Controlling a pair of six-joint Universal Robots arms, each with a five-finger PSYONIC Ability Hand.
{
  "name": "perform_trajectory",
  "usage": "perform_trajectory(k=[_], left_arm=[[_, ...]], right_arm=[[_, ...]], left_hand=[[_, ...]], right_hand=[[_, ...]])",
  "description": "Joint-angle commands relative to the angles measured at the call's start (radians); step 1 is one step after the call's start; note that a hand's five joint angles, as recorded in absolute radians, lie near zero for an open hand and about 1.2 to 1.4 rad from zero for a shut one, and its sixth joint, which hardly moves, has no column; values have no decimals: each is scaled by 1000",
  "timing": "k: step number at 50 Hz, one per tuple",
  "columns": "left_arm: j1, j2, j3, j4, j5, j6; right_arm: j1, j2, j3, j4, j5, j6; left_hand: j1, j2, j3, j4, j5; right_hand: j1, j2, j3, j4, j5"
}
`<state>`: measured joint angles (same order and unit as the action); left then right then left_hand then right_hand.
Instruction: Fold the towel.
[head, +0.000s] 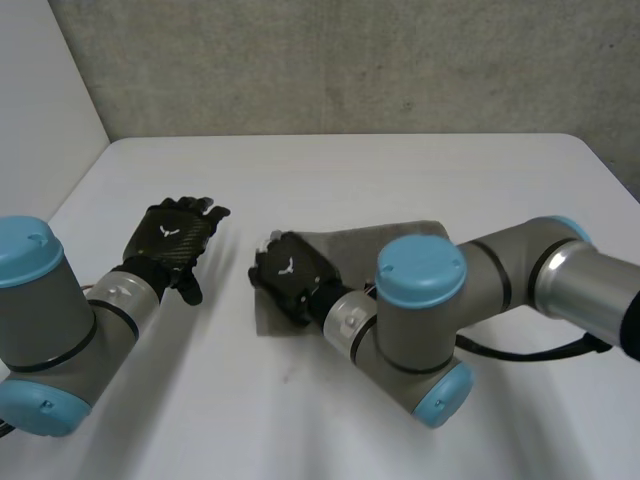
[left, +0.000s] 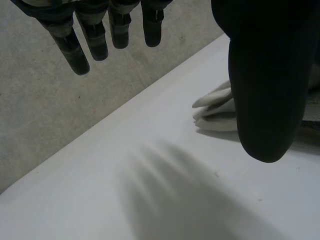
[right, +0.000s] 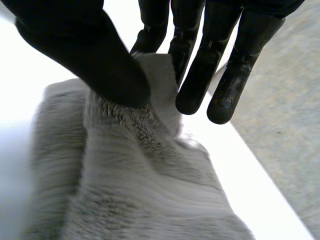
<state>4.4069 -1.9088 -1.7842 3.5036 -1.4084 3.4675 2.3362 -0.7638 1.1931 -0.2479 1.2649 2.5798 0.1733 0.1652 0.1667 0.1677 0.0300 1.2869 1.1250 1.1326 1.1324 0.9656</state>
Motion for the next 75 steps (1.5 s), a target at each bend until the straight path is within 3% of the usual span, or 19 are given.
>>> perform_trajectory(k=[1, 9, 19, 21, 23, 24, 29, 34, 40, 45, 54, 56, 61, 67, 68, 69, 70, 71, 75], left_arm=[[-7, 13, 6, 2, 0, -1], [-15, 16, 22, 3, 0, -1], [-43, 20, 32, 5, 0, -1], [-49, 20, 34, 5, 0, -1], [-60, 20, 35, 6, -1, -1], [-60, 20, 35, 6, -1, -1], [-70, 20, 35, 6, -3, -2], [-69, 23, 26, 5, -3, -16], [-67, 43, 23, 5, -3, -19], [-69, 65, 19, 5, -4, -21], [-53, 89, -1, 5, -4, -21], [-50, 89, -3, 5, -4, -21], [-43, 94, -9, 2, -6, -21], [-44, 96, -6, 2, -6, -21], [-44, 96, -1, 2, -6, -21], [-44, 97, 8, 2, -6, -27], [-44, 97, 8, 2, -6, -27], [-44, 97, 17, 3, -6, -39], [-57, 99, 57, -2, -7, -85]], right_arm=[[-46, -132, 43, 25, 50, 64], [-288, -318, 224, 42, 77, 272], [-465, -333, 456, 58, 62, 249], [-483, -330, 480, 50, 51, 237], [-521, -321, 517, 7, 9, 223], [-521, -321, 517, 7, 8, 223], [-544, -272, 525, -54, -4, 175], [-538, -301, 493, -67, 54, 132], [-506, -327, 398, -74, 88, 132], [-277, -281, 214, -62, 91, 134], [-93, -155, 86, -45, 62, 102], [-39, -100, 65, -42, 13, 102], [-3, -54, 79, -27, -67, 99], [-6, -60, 85, 25, -79, 95], [-12, -77, 86, 48, -76, 97], [-14, -109, 91, 70, -75, 102], [-14, -109, 91, 70, -74, 102], [-21, -147, 105, 88, -67, 105], [-81, -224, 146, 99, -39, 115]], left_hand=[[1, 9, 8, 7, -30], [1, 9, 8, 7, -30], [1, 9, 8, 7, -30], [1, 9, 8, 7, -30], [1, 9, 8, 7, -30], [1, 9, 8, 7, -30], [1, 9, 8, 7, -30], [1, 9, 8, 7, -30], [1, 9, 8, 7, -30], [1, 9, 8, 7, -30], [1, 9, 8, 7, -30], [1, 9, 8, 7, -30], [1, 9, 8, 7, -30], [1, 9, 8, 7, -30], [1, 9, 8, 7, -30], [1, 9, 8, 7, -30], [1, 9, 8, 7, -30], [1, 9, 8, 7, -30], [5, 13, 12, 11, -26]], right_hand=[[-1112, -951, -958, -958, -966], [-1112, -951, -958, -958, -966], [-1112, -951, -958, -958, -966], [-1020, -858, -866, -865, -873], [-626, -464, -471, -471, -479], [-624, -462, -469, -469, -477], [-15, 147, 140, 140, 132], [109, 271, 264, 264, 256], [109, 271, 264, 264, 256], [109, 271, 264, 264, 256], [109, 271, 264, 264, 256], [109, 271, 264, 264, 256], [109, 271, 264, 264, 256], [109, 271, 264, 264, 256], [-87, 75, 67, 67, 59], [-726, -564, -571, -571, -579], [-732, -570, -578, -578, -585], [-1112, -951, -958, -958, -966], [-1112, -951, -958, -958, -966]])
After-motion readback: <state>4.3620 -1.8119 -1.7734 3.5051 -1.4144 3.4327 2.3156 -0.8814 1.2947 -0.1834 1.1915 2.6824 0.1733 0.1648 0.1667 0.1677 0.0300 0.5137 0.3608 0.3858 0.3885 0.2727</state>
